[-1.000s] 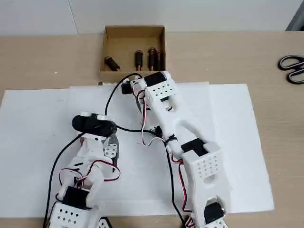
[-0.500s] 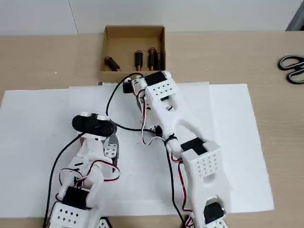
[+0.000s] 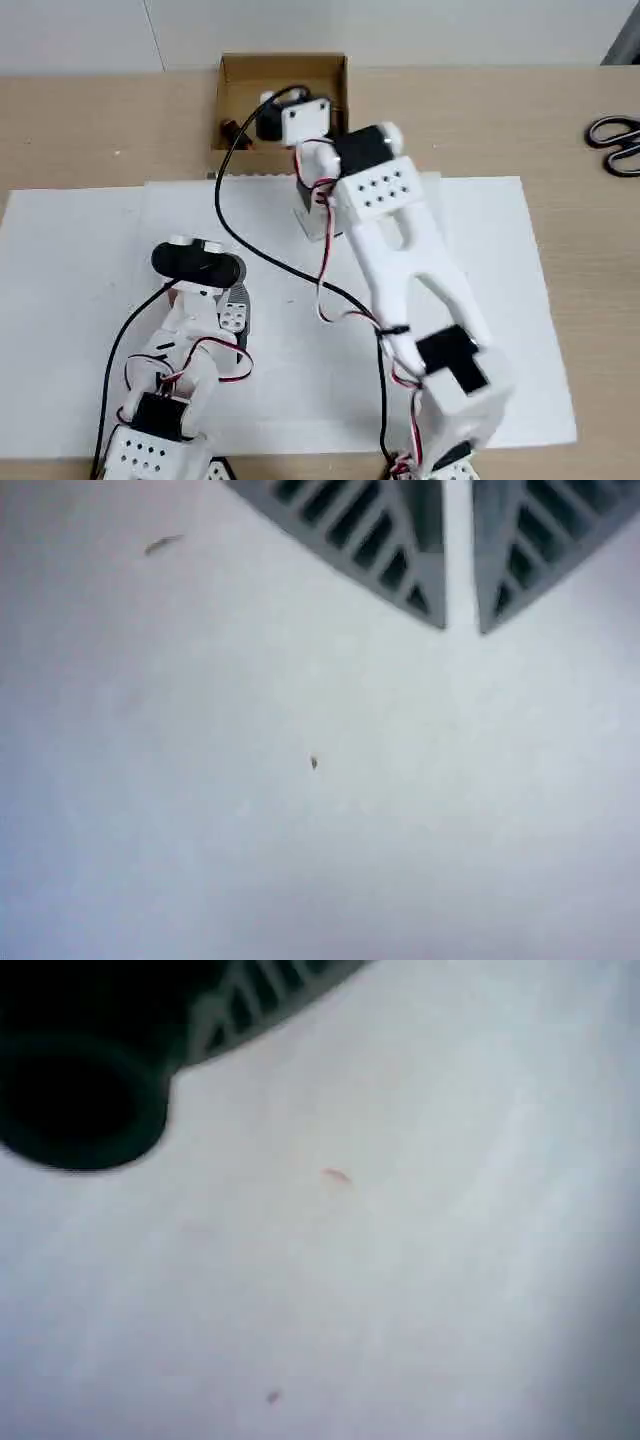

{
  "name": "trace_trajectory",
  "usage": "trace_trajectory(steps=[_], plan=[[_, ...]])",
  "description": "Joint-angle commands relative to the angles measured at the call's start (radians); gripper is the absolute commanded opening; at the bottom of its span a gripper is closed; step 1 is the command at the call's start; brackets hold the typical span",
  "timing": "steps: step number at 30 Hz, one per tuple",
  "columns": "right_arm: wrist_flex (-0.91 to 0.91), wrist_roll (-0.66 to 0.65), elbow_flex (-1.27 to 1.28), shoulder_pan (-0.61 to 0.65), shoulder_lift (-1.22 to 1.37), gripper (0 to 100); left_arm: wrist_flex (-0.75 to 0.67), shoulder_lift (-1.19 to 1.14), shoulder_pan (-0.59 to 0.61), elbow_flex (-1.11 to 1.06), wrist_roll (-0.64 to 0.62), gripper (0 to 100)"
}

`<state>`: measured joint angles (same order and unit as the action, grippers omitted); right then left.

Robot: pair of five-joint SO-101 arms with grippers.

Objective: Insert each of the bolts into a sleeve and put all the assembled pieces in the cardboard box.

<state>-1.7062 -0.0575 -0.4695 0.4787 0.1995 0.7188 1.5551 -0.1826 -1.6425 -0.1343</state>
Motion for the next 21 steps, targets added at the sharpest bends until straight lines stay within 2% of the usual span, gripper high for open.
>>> trace_trajectory(steps=[1, 7, 12, 16, 21], plan=[[-0.022, 0.055, 0.028, -0.015, -0.160, 0.4, -0.018, 0.009, -0.005, 0.005, 0.009, 1], [-0.022, 0.089, 0.285, -0.016, -0.414, 0.4, -0.017, 0.009, 0.002, 0.005, 0.008, 1], [-0.008, 0.230, 0.592, -0.033, -0.756, 0.4, -0.015, 0.009, 0.002, 0.005, 0.008, 1], [0.045, 0.232, 0.836, -0.139, -1.032, 0.4, 0.048, 0.009, 0.003, 0.056, 0.003, 1], [0.101, 0.229, 1.091, -0.315, -1.311, 0.3, 0.130, 0.000, 0.043, 0.278, 0.002, 1]])
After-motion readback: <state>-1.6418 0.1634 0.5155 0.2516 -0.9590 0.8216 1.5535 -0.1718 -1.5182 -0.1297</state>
